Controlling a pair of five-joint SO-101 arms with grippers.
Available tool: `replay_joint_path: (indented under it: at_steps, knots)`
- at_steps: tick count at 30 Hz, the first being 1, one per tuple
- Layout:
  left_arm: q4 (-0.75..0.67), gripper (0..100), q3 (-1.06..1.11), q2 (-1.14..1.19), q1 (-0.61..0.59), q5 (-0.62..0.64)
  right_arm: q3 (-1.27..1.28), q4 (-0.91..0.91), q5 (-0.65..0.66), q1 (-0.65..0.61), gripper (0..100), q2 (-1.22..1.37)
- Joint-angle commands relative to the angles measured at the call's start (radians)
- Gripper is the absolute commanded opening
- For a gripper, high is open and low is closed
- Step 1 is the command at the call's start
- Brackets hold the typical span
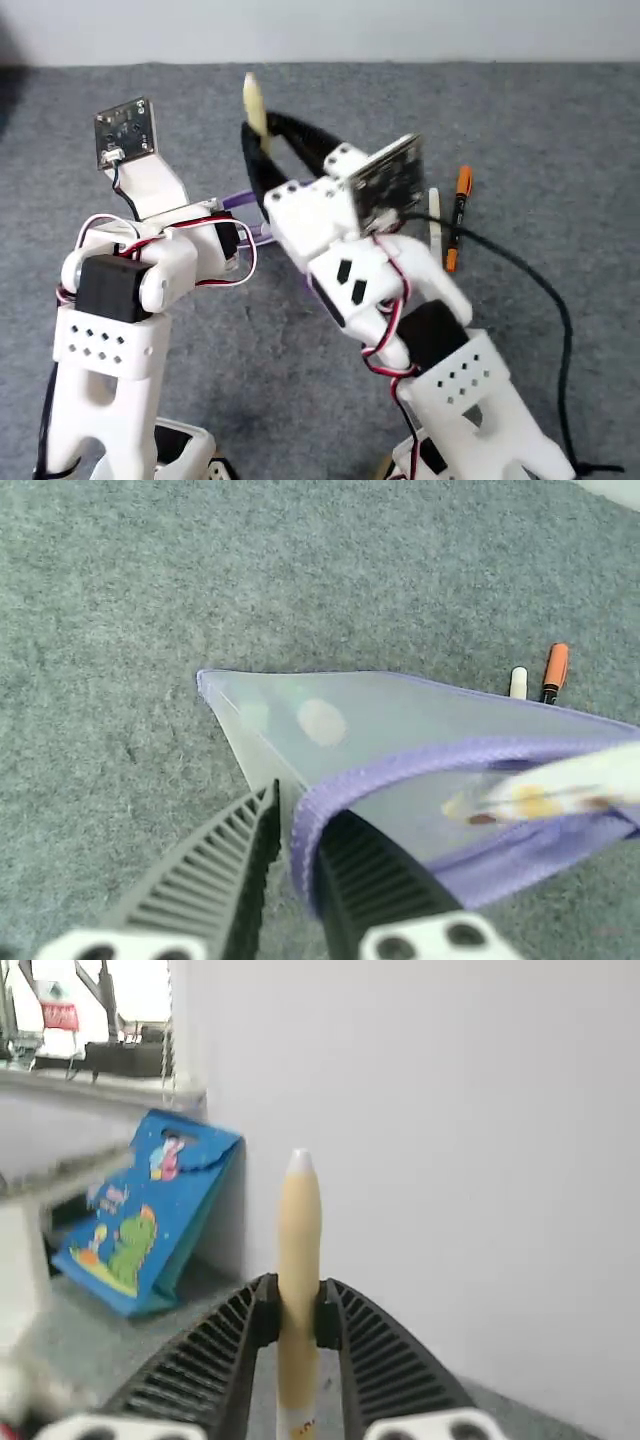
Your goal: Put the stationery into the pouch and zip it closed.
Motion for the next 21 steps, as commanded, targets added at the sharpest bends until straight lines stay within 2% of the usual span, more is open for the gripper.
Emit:
replay_joint_path:
  at_steps: [1,5,8,12,18,21]
  knots:
    - [-0.031,1,-0.051,0.0,0.0,0.012,0.094,-0.025,0.021,-0.005,0.9,-0.093]
    - [-0.031,1,-0.051,0.0,0.0,0.012,0.19,-0.019,0.1,-0.002,1.6,-0.174]
    - [-0.031,1,-0.051,0.0,0.0,0.012,0.215,0.001,0.146,-0.005,9.1,-0.222]
    - [-0.031,1,-0.051,0.0,0.0,0.012,0.157,0.148,0.141,-0.022,17.7,-0.242]
    - [-0.031,1,-0.051,0.0,0.0,0.012,0.06,0.208,0.14,-0.031,17.1,-0.242]
    - [-0.031,1,-0.051,0.0,0.0,0.012,0.029,0.208,0.141,-0.031,12.5,-0.239]
